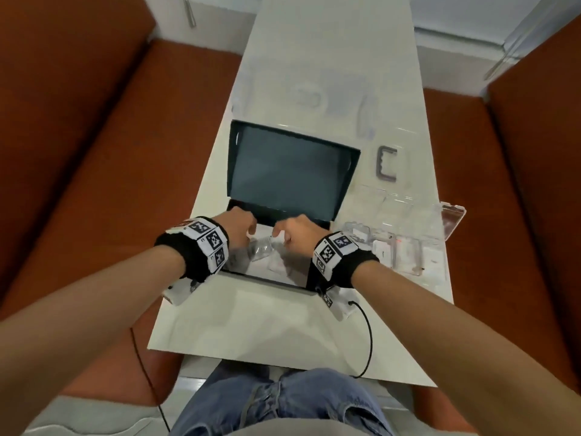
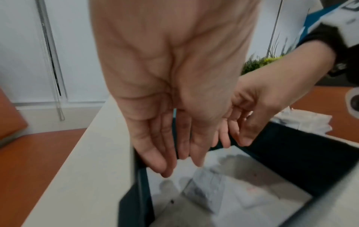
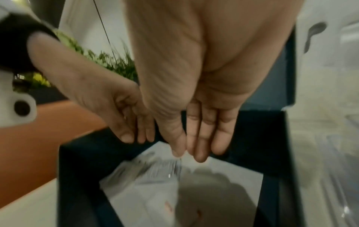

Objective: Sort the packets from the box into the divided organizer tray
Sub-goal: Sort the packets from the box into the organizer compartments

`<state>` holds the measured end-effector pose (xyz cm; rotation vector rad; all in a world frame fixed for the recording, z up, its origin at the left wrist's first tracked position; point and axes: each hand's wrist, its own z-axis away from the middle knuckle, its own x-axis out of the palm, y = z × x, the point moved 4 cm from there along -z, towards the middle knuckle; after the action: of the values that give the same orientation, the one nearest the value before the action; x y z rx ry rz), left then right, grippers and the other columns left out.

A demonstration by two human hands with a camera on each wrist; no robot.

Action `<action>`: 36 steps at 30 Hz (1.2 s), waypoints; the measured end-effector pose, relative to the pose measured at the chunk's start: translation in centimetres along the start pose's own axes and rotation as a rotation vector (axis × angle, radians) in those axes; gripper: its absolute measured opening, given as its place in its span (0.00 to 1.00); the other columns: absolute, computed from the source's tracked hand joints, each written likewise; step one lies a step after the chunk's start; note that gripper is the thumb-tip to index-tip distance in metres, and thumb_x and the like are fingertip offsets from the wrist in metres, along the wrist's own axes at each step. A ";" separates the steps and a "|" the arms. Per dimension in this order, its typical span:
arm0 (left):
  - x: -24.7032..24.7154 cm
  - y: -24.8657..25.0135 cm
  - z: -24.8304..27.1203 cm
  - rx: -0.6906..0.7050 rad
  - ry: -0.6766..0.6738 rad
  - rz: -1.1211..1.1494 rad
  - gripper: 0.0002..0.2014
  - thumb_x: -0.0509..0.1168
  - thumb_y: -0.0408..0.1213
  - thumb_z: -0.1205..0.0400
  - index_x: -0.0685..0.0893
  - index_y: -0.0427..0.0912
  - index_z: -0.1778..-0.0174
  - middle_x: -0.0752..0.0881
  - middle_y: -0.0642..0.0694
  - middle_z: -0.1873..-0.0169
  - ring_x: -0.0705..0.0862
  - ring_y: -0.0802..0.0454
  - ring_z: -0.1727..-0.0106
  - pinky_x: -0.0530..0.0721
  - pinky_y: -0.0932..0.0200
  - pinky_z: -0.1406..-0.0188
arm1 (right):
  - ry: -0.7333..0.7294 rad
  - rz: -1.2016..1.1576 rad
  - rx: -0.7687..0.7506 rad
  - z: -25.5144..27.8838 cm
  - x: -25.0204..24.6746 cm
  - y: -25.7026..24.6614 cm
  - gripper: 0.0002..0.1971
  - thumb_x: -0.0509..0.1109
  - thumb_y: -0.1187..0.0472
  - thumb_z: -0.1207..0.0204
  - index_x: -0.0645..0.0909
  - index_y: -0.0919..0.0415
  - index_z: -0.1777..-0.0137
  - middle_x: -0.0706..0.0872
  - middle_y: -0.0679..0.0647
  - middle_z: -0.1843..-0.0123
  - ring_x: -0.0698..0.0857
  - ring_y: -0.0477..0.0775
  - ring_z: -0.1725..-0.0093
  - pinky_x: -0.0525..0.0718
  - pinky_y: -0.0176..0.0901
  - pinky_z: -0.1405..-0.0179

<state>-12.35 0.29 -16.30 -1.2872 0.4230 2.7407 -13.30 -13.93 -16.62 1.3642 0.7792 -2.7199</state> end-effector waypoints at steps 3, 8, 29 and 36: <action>1.3 -0.1 -0.4 0.003 -0.034 -0.088 0.14 0.64 0.32 0.17 0.79 0.34 0.36 0.83 0.36 0.39 0.84 0.40 0.39 0.82 0.52 0.44 | 0.034 0.156 0.020 -1.1 2.6 0.3 0.08 0.62 0.57 0.20 0.75 0.51 0.43 0.80 0.58 0.49 0.83 0.62 0.57 0.80 0.45 0.59; 3.6 1.1 -1.0 -0.088 -0.108 -0.117 0.29 0.65 0.30 0.18 0.62 0.32 0.22 0.66 0.34 0.26 0.72 0.35 0.26 0.75 0.46 0.33 | -0.083 0.345 0.008 -2.7 5.8 1.2 0.43 0.76 0.65 0.37 0.53 0.39 0.30 0.61 0.59 0.42 0.76 0.66 0.55 0.77 0.54 0.69; 5.6 0.9 -1.1 -0.030 0.017 -0.514 0.18 0.55 0.21 0.16 0.74 0.34 0.30 0.74 0.34 0.36 0.80 0.34 0.37 0.83 0.49 0.46 | -0.160 0.268 -0.001 -1.6 5.3 0.0 0.16 0.66 0.72 0.25 0.73 0.63 0.38 0.78 0.63 0.43 0.83 0.66 0.46 0.79 0.49 0.55; 4.8 0.9 -1.0 -0.014 -0.039 -0.365 0.23 0.64 0.19 0.21 0.66 0.31 0.30 0.79 0.33 0.38 0.83 0.35 0.39 0.82 0.48 0.48 | -0.118 0.324 0.143 -1.2 5.3 0.3 0.19 0.68 0.69 0.24 0.71 0.66 0.33 0.80 0.62 0.39 0.81 0.65 0.39 0.80 0.58 0.40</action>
<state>-14.86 -1.09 -20.39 -1.1757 0.1467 2.4607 -15.65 -12.50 -21.37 1.2124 0.3272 -2.6071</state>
